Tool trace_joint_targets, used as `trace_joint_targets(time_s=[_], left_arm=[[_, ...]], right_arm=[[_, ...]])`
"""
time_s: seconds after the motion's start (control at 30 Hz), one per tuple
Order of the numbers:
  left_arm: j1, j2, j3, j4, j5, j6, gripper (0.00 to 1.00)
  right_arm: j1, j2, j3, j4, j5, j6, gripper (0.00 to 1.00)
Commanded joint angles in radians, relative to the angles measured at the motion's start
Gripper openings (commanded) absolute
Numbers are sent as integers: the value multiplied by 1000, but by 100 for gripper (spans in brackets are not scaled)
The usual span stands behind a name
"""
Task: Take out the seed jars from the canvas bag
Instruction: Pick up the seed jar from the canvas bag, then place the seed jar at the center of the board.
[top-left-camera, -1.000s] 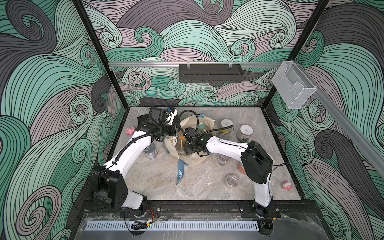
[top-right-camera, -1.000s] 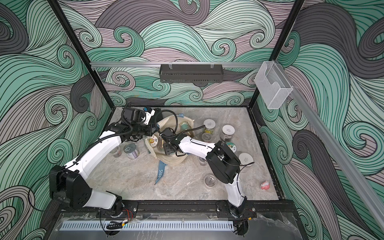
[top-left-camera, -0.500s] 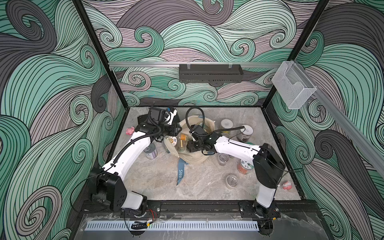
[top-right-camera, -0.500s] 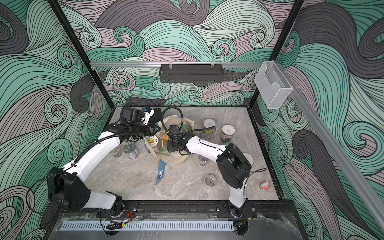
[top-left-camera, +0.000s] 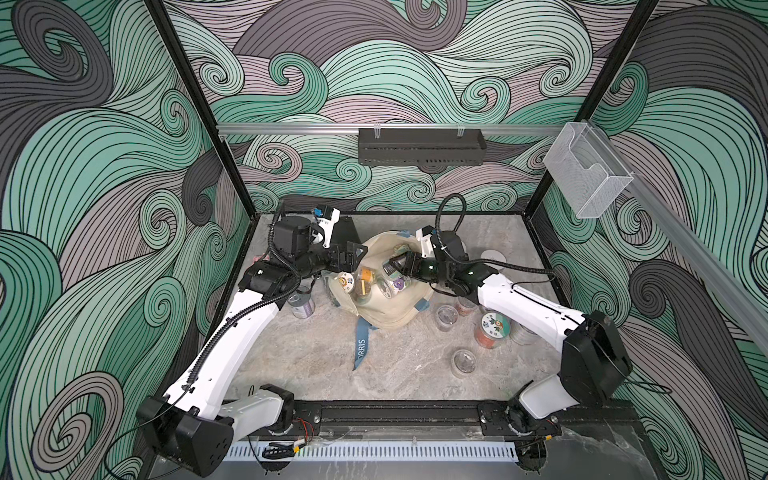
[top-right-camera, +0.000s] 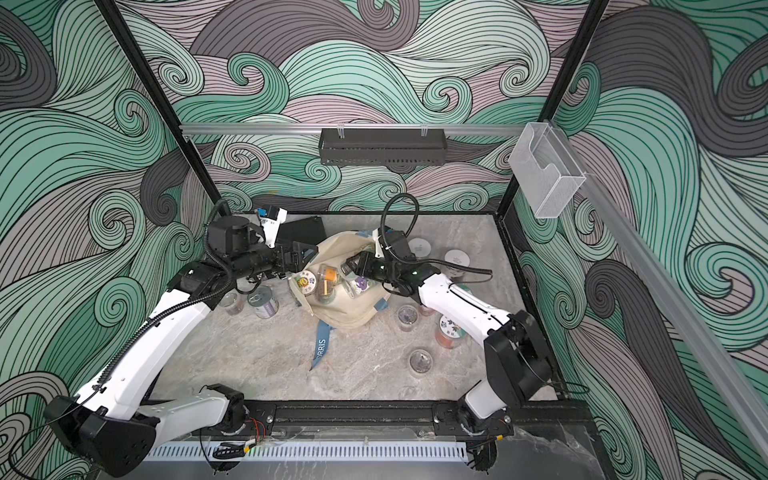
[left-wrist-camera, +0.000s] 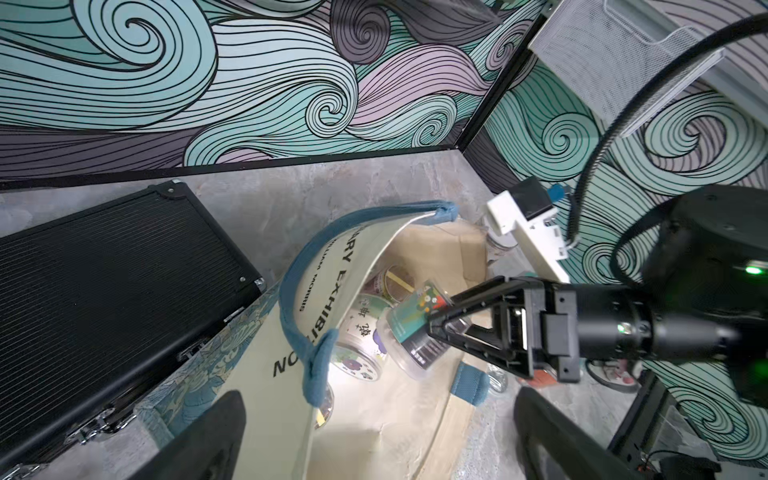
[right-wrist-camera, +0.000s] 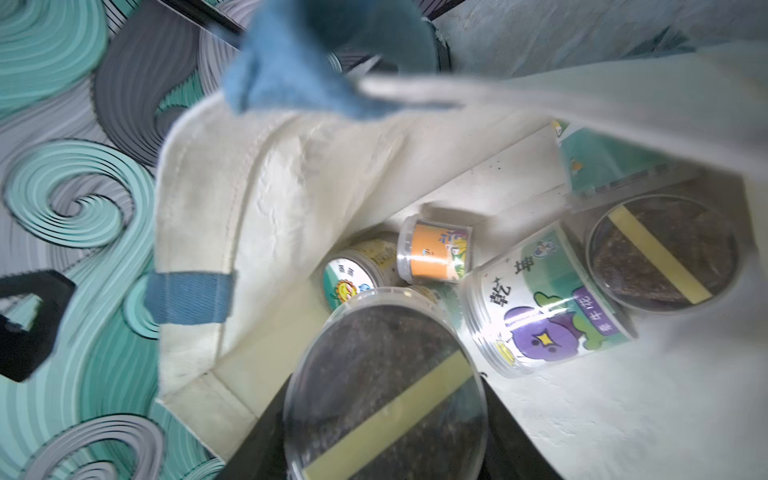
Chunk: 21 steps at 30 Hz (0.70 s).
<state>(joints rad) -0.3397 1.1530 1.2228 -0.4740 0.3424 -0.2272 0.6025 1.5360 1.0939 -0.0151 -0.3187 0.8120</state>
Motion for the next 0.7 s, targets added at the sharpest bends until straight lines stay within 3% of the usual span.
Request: trace_joint_targets(time_s=[0.0, 0.23, 0.43, 0.67], left_arm=[[-25, -44, 16, 30, 56, -59, 99], [-99, -93, -69, 112, 95, -96, 99], [-110, -110, -126, 242, 136, -124, 99], [-109, -69, -107, 285, 130, -185, 99]], right_arm=[[-28, -42, -58, 226, -174, 202, 51], [-67, -86, -112, 488, -299, 479, 52], [-66, -86, -151, 743, -341, 719, 52], [-63, -113, -185, 871, -331, 846, 51]])
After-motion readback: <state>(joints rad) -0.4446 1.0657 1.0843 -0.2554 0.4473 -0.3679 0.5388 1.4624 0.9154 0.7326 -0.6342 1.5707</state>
